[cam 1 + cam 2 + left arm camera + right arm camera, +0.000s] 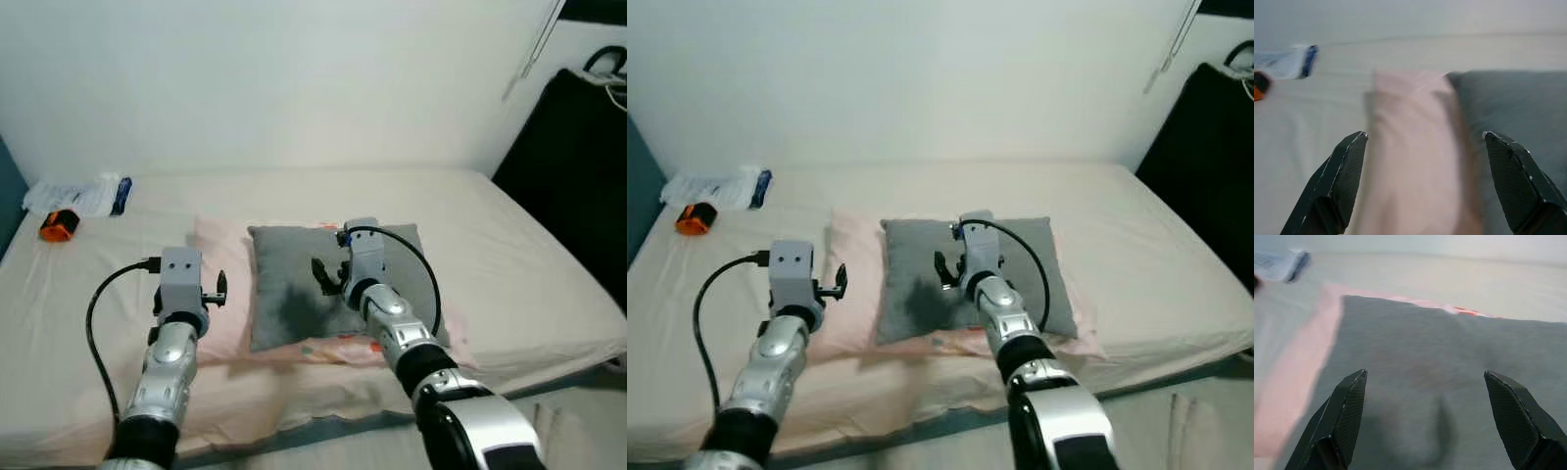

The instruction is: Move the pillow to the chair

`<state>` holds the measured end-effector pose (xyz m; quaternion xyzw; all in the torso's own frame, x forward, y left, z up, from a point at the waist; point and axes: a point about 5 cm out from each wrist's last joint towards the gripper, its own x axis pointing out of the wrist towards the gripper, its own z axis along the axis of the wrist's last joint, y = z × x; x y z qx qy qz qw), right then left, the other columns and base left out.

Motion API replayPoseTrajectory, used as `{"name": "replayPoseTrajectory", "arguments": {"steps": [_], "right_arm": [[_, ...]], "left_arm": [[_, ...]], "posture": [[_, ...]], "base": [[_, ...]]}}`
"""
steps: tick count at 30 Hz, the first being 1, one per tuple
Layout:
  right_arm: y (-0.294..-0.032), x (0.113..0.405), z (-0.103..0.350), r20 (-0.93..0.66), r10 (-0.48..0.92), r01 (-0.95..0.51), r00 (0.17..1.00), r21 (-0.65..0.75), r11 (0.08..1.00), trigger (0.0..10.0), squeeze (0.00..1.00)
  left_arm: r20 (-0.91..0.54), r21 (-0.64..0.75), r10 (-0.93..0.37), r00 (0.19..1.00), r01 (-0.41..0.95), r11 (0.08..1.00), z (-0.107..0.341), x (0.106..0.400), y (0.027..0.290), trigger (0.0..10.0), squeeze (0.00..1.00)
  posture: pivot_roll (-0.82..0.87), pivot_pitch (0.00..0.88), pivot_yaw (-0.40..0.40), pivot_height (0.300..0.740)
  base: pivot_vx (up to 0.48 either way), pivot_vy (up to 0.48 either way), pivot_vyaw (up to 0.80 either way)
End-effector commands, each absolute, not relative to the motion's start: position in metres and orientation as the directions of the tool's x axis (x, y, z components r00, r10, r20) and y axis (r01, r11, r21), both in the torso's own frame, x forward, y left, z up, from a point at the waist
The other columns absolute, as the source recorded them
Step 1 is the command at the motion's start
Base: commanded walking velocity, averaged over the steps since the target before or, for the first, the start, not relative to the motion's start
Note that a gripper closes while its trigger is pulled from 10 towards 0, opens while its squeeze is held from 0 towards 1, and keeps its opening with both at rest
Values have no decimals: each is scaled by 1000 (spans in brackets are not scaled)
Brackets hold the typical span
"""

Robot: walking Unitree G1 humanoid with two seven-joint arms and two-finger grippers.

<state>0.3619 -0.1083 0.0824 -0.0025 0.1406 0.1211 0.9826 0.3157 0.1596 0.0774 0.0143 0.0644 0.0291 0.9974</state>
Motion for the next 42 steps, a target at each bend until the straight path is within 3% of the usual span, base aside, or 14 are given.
{"name": "replayPoseTrajectory", "arguments": {"steps": [1, 23, 29, 42], "right_arm": [[-106, 363, 86, -264, 244, -247, 933, 25, 969, 10000, 0], [-102, 362, 87, -269, 282, -283, 921, 34, 958, 10000, 0], [-100, 364, 90, -262, 284, -285, 922, 35, 958, 10000, 0], [-111, 370, 100, -229, 241, -231, 943, 70, 970, 10000, 0]], "left_arm": [[-155, 28, 58, 986, -54, 998, 72, 312, 160, 10000, 0], [-187, -2, 90, 978, -92, 996, 67, 306, 157, 10000, 0], [-210, 17, 90, 974, -88, 996, 67, 307, 158, 10000, 0], [-217, 10, 76, 973, -75, 997, 71, 313, 157, 10000, 0]], "posture": [[17, 0, -105, 740], [9, 0, -108, 740], [5, 0, -95, 740], [-3, 0, -81, 740]], "base": [[292, 0, 0], [50, 0, 0], [0, -480, 0], [0, 0, 0]]}}
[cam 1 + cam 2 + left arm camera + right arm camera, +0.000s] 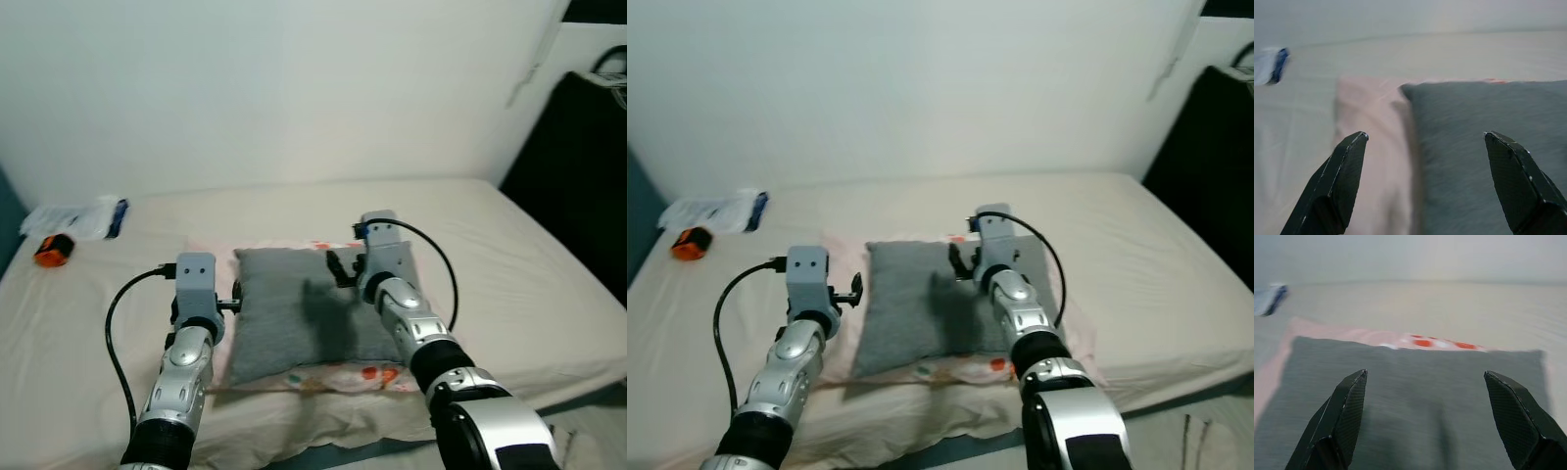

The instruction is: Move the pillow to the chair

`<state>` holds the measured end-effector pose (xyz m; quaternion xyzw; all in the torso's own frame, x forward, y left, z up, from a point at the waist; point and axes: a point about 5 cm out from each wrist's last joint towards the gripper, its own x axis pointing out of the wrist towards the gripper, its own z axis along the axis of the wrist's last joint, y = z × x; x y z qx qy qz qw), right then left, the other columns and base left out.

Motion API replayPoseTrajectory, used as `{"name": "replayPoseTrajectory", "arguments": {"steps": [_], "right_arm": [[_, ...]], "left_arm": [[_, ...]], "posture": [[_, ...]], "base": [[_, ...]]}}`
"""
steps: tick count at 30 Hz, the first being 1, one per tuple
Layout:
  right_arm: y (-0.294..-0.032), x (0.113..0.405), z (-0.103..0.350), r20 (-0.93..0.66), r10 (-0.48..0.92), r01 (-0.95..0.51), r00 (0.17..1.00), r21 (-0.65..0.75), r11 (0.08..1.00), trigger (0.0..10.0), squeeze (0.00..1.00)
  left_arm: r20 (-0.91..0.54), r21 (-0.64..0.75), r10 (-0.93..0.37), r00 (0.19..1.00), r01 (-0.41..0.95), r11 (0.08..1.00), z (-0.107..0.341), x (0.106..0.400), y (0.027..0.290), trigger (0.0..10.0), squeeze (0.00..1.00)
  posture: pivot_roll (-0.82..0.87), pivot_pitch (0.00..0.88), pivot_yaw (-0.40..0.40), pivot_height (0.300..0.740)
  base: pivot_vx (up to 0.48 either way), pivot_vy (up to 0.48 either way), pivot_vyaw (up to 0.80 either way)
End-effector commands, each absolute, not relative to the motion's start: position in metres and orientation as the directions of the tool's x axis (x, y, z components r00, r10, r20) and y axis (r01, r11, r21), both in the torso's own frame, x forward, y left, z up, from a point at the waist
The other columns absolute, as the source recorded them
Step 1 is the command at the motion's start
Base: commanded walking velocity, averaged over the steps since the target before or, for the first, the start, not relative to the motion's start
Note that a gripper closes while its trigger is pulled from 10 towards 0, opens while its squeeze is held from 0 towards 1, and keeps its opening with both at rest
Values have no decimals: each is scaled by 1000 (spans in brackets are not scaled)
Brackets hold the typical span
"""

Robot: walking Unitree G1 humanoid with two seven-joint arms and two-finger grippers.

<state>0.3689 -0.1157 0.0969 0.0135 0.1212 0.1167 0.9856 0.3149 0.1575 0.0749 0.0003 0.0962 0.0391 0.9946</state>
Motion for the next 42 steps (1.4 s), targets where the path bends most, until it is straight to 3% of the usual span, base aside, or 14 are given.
{"name": "replayPoseTrajectory", "arguments": {"steps": [1, 10, 15, 30, 42], "right_arm": [[-112, 370, 100, -228, 241, -230, 943, 75, 970, 10000, 0], [-121, 368, 98, -230, 235, -212, 944, 119, 970, 10000, 0], [-126, 368, 97, -233, 217, -192, 948, 124, 973, 10000, 0], [-128, 370, 101, -224, 220, -198, 949, 119, 973, 10000, 0], [-136, 371, 105, -204, 179, -158, 963, 116, 981, 10000, 0]], "left_arm": [[-218, 10, 75, 973, -74, 997, 71, 314, 157, 10000, 0], [-293, 54, 14, 956, 2, 999, 62, 314, 165, 10000, 0], [-304, 89, 91, 948, -67, 994, 61, 316, 183, 10000, 0], [-304, 75, 77, 950, -57, 996, 62, 317, 186, 10000, 0], [-337, -61, 0, 942, -22, 998, 61, 317, 177, 10000, 0]], "posture": [[-2, 0, -83, 740], [-6, 0, -86, 715], [-7, 0, -83, 690], [-15, 0, -87, 640], [-18, 0, -81, 635]], "base": [[0, 0, 0], [0, 0, 0], [0, 0, 0], [0, 0, 0], [0, 0, 0]]}}
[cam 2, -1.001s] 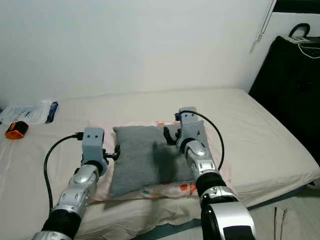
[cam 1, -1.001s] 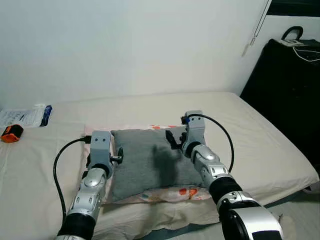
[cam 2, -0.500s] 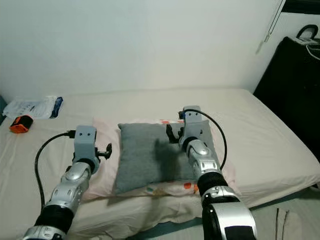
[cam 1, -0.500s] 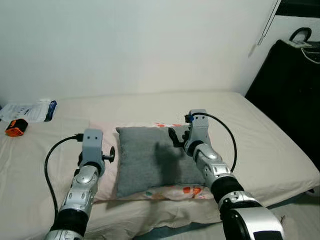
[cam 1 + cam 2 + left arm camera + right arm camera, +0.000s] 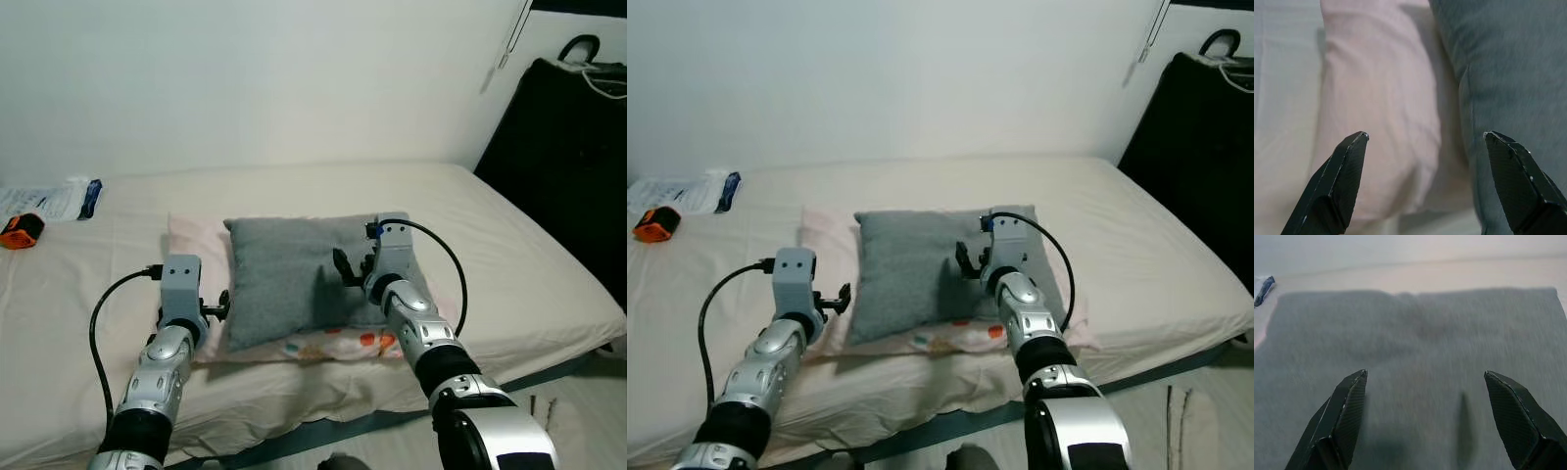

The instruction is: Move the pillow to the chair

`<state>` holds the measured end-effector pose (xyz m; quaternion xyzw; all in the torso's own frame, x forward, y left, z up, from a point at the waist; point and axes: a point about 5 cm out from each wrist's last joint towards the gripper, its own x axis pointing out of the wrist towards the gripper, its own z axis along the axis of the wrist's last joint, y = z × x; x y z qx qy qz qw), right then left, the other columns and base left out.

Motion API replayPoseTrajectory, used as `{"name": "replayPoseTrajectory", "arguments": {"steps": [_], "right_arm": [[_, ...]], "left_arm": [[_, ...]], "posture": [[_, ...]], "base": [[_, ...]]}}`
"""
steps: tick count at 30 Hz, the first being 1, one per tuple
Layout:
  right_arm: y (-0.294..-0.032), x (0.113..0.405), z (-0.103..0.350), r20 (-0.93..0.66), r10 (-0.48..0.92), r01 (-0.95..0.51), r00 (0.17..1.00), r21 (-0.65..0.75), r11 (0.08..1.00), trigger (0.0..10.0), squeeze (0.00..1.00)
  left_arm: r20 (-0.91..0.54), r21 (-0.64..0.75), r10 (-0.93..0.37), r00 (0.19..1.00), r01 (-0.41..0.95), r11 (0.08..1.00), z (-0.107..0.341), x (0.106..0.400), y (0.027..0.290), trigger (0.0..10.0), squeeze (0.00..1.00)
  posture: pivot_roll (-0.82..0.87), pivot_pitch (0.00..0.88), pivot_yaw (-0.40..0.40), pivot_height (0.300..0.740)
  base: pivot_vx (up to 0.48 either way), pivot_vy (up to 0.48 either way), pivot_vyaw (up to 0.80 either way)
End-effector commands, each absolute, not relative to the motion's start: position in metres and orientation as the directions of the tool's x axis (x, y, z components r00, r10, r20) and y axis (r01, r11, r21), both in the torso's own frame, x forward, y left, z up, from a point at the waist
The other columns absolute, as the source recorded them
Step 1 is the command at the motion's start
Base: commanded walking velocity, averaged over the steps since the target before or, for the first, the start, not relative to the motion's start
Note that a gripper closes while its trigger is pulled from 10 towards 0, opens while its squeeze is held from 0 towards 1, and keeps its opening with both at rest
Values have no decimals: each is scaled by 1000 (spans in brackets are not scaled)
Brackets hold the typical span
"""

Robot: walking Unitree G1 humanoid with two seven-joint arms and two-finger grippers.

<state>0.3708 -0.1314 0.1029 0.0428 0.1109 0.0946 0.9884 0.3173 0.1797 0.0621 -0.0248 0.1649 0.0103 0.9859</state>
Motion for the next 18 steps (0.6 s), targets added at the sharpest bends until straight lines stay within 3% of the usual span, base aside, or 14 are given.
{"name": "replayPoseTrajectory", "arguments": {"steps": [1, 9, 13, 18], "right_arm": [[-138, 371, 105, -194, 169, -146, 966, 128, 981, 10000, 0], [-139, 373, 118, -114, 171, -152, 979, 156, 976, 10000, 0], [-144, 375, 125, -77, 143, -128, 987, 172, 977, 10000, 0], [-147, 375, 125, -77, 132, -117, 988, 182, 976, 10000, 0]], "left_arm": [[-330, -76, 9, 944, -36, 996, 63, 319, 179, 10000, 0], [-324, -235, -17, 946, -63, 970, 67, 321, 179, 10000, 0], [-291, -497, -151, 945, -14, 868, 70, 322, 168, 10000, 0], [-273, -560, -198, 942, 12, 829, 72, 323, 164, 10000, 0]], "posture": [[-16, 0, -82, 630], [-16, 0, -80, 615], [-17, 0, -72, 615], [-17, 0, -72, 610]], "base": [[0, 0, 0], [0, 0, 0], [0, 0, 0], [0, 0, 0]]}}
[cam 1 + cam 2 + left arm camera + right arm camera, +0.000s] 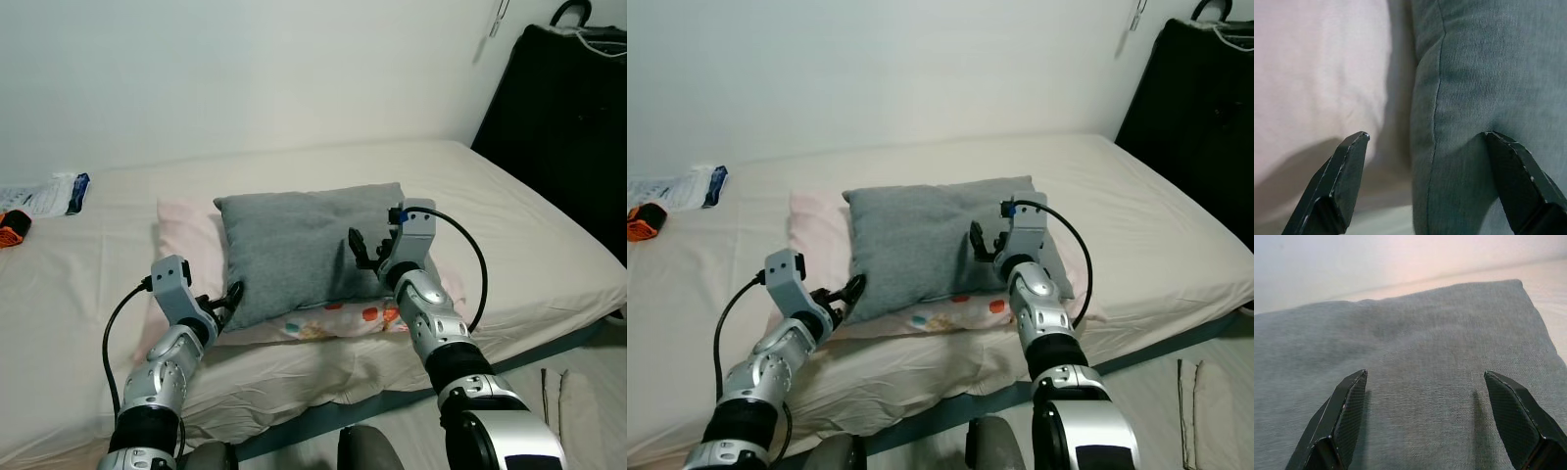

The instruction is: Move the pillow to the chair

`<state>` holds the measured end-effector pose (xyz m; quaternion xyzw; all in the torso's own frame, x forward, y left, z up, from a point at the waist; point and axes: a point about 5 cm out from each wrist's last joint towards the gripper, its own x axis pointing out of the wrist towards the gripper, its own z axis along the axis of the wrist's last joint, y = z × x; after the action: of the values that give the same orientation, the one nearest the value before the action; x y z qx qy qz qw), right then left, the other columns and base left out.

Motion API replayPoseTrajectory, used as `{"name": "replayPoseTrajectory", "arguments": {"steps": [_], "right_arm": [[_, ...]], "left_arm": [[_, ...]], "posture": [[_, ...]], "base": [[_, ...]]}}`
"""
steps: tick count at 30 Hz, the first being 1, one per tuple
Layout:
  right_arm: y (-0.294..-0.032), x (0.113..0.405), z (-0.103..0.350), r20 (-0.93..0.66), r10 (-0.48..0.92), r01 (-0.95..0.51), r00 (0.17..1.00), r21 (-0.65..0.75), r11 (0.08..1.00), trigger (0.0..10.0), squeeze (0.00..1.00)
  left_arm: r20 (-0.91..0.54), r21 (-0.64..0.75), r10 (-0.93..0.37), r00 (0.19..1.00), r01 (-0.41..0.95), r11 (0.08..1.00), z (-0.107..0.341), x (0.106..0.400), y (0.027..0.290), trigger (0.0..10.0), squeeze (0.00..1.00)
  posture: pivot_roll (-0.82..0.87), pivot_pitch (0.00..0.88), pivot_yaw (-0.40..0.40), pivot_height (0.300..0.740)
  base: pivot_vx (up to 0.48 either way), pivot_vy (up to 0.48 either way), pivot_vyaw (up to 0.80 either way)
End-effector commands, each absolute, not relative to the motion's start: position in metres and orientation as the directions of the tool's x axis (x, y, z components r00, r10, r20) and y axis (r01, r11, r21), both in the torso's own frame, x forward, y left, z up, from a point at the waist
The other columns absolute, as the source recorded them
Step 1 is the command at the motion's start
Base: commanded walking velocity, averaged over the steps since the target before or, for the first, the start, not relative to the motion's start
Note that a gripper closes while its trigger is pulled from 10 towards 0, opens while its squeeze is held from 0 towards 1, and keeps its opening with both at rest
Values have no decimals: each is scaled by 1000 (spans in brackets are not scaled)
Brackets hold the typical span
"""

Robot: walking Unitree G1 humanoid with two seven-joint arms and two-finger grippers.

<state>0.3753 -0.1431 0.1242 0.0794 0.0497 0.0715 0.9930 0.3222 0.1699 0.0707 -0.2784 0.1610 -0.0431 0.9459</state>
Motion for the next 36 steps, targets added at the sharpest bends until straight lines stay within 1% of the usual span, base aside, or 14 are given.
{"name": "replayPoseTrajectory", "arguments": {"steps": [1, 7, 11, 12, 13, 17, 21, 22, 23, 24, 27, 29, 31, 36], "right_arm": [[-147, 375, 126, -72, 134, -119, 988, 186, 975, 10000, 0], [-148, 376, 130, -57, 155, -142, 986, 187, 972, 10000, 0], [-148, 375, 130, -54, 157, -144, 986, 188, 972, 10000, 0], [-148, 376, 131, -53, 157, -144, 986, 187, 972, 10000, 0], [-148, 376, 132, -53, 156, -144, 986, 188, 972, 10000, 0], [-149, 376, 132, -52, 154, -142, 987, 186, 972, 10000, 0], [-150, 377, 132, -51, 149, -137, 988, 187, 973, 10000, 0], [-149, 376, 130, -56, 146, -133, 988, 191, 973, 10000, 0], [-149, 376, 130, -56, 146, -133, 988, 191, 973, 10000, 0], [-149, 375, 129, -62, 145, -131, 987, 192, 973, 10000, 0], [-148, 375, 129, -64, 145, -130, 987, 193, 973, 10000, 0], [-148, 376, 128, -67, 145, -130, 987, 194, 972, 10000, 0], [-148, 376, 128, -68, 140, -124, 988, 196, 973, 10000, 0], [-149, 376, 129, -65, 130, -115, 989, 202, 973, 10000, 0]], "left_arm": [[-259, -585, -213, 942, 23, 811, 74, 325, 163, 10000, 0], [-181, -722, -213, 960, 18, 692, 78, 328, 179, 10000, 0], [-151, -726, -173, 973, 10, 687, 80, 328, 188, 10000, 0], [-123, -732, -166, 978, 23, 681, 83, 328, 191, 10000, 255], [-101, -727, -156, 982, 34, 686, 86, 328, 193, 10000, 1000], [-54, -742, -158, 986, 66, 667, 92, 327, 194, 10000, 1000], [48, -787, -180, 982, 148, 599, 104, 326, 195, 10000, 1000], [81, -780, -264, 961, 226, 584, 107, 324, 181, 10000, 1000], [81, -780, -264, 961, 226, 584, 107, 324, 181, 10000, 1000], [93, -780, -322, 942, 270, 564, 107, 322, 168, 10000, 1000], [106, -790, -344, 933, 289, 540, 108, 322, 162, 10000, 1000], [75, -765, -384, 920, 301, 570, 105, 323, 151, 10000, 1000], [-15, -682, -402, 916, 284, 674, 96, 327, 138, 10000, 1000], [-86, -605, -365, 927, 243, 758, 87, 332, 132, 10000, 1000]], "posture": [[-17, 0, -72, 605], [-14, 0, -89, 601], [-15, 0, -91, 601], [-14, 0, -91, 601], [-14, 0, -91, 601], [-15, 0, -89, 601], [-11, 0, -89, 601], [-5, 0, -90, 601], [-5, 0, -90, 601], [-4, 0, -88, 601], [-4, 0, -88, 601], [-3, 0, -86, 601], [-1, 0, -85, 601], [-5, 0, -81, 601]], "base": [[0, 0, 0], [0, 0, 0], [0, 0, 0], [0, 0, 0], [0, 0, 0], [0, 0, 0], [0, 0, 0], [0, 0, 0], [0, 0, 0], [0, 0, 0], [0, 0, 0], [0, 0, 0], [0, 0, 0], [0, 0, 0]]}}
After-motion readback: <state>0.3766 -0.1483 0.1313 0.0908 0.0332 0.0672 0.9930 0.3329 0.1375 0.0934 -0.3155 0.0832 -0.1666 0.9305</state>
